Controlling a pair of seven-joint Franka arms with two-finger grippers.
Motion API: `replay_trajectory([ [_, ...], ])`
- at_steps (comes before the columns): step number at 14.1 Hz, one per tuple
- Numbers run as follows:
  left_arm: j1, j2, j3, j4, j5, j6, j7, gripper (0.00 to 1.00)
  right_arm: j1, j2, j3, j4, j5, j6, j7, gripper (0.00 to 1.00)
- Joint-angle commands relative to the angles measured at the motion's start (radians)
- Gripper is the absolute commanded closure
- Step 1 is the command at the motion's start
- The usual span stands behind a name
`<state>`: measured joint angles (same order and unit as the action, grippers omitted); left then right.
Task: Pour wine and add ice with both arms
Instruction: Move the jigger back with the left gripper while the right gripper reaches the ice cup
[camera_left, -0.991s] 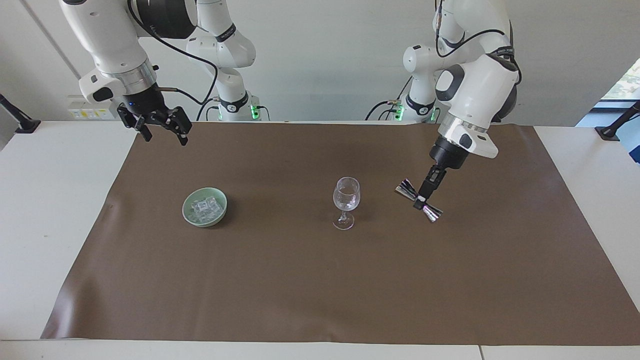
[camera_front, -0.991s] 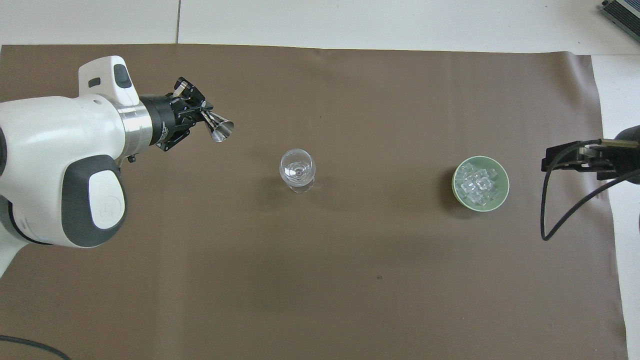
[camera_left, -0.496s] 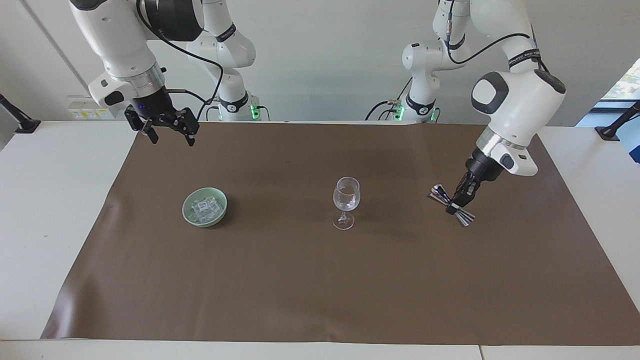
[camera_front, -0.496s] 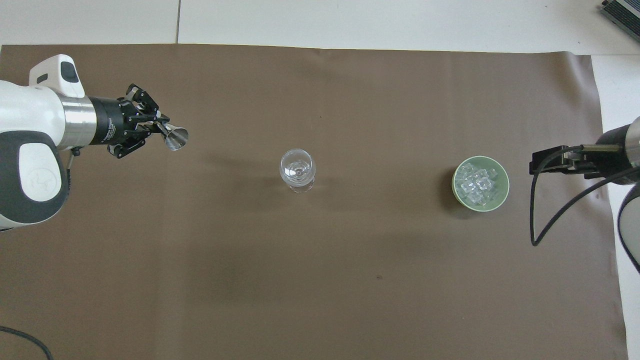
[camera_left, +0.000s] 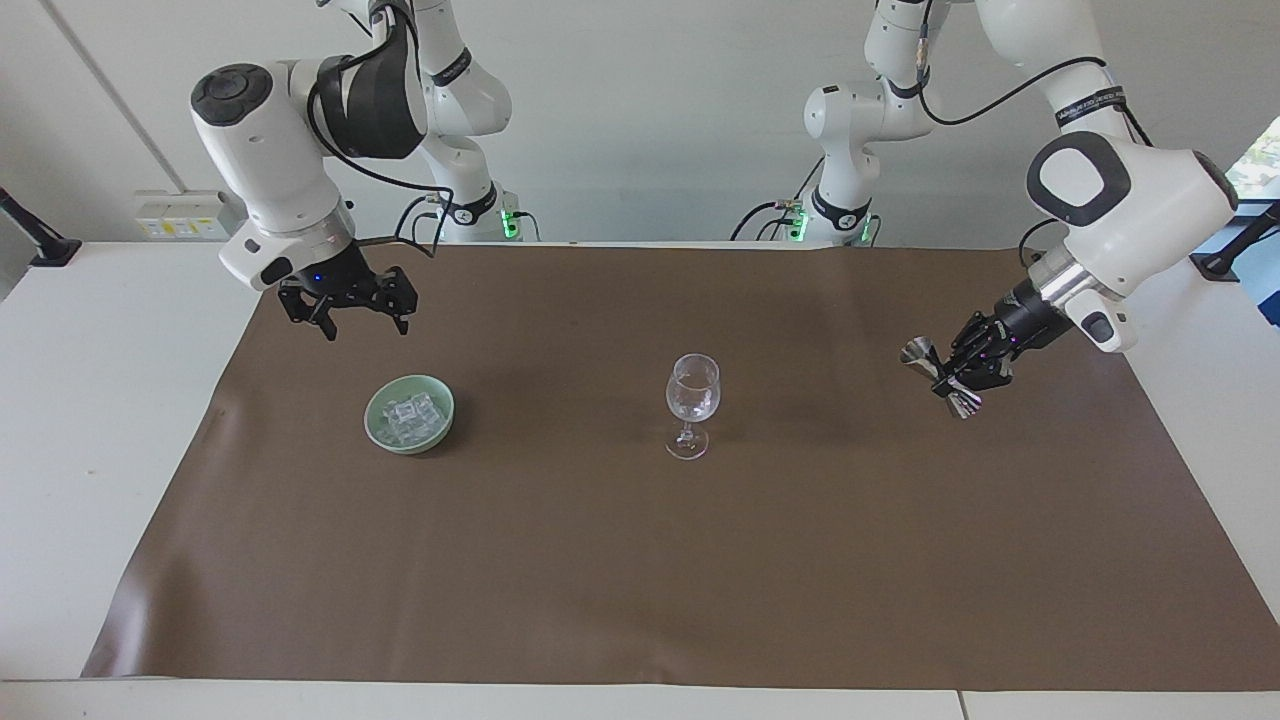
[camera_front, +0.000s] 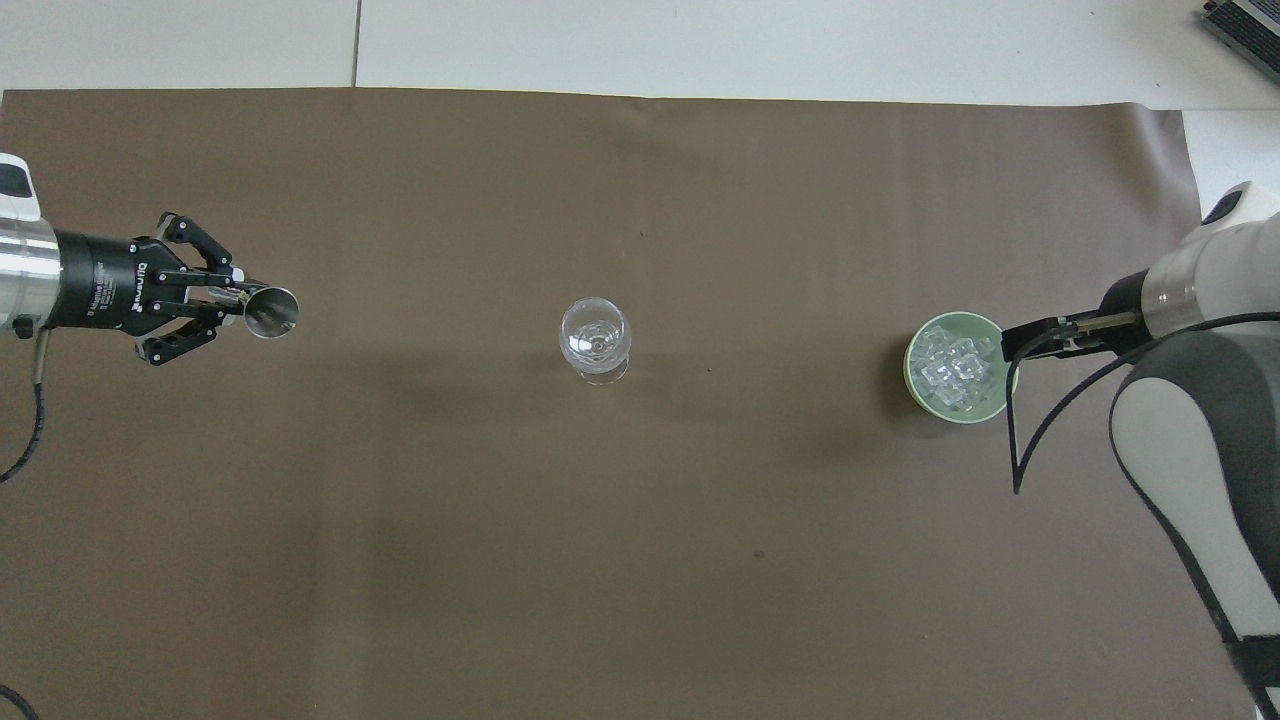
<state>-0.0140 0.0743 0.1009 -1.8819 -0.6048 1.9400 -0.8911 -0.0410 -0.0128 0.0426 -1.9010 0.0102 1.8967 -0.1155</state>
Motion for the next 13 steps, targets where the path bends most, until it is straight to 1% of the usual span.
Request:
replay_trajectory([
  [1,-0.040,-0.014,0.109,0.010,-0.099,-0.100,-0.067,1.00,-0.002,0.020,-0.001,-0.064,0.011,0.086,-0.077,0.00],
  [2,-0.038,-0.014,0.134,0.010,-0.119,-0.124,-0.071,1.00,-0.002,0.028,-0.001,-0.091,0.010,0.137,-0.111,0.00],
  [4,-0.035,-0.014,0.146,0.010,-0.154,-0.135,-0.103,1.00,-0.002,0.036,-0.001,-0.136,0.005,0.189,-0.145,0.00],
  [5,-0.034,-0.011,0.158,0.010,-0.174,-0.147,-0.115,1.00,-0.002,0.052,-0.001,-0.153,0.001,0.237,-0.157,0.00],
  [6,-0.034,-0.002,0.201,0.007,-0.222,-0.179,-0.117,1.00,0.000,0.072,-0.001,-0.158,-0.001,0.270,-0.162,0.00],
  [8,-0.029,0.028,0.264,-0.005,-0.350,-0.229,-0.118,1.00,0.000,0.102,-0.001,-0.159,-0.009,0.297,-0.168,0.00],
  [10,-0.017,0.045,0.270,-0.009,-0.369,-0.234,-0.118,1.00,0.000,0.114,-0.001,-0.168,-0.012,0.308,-0.174,0.00],
  [13,0.003,0.058,0.328,-0.086,-0.513,-0.239,-0.117,1.00,0.000,0.132,-0.001,-0.193,-0.021,0.361,-0.176,0.00],
])
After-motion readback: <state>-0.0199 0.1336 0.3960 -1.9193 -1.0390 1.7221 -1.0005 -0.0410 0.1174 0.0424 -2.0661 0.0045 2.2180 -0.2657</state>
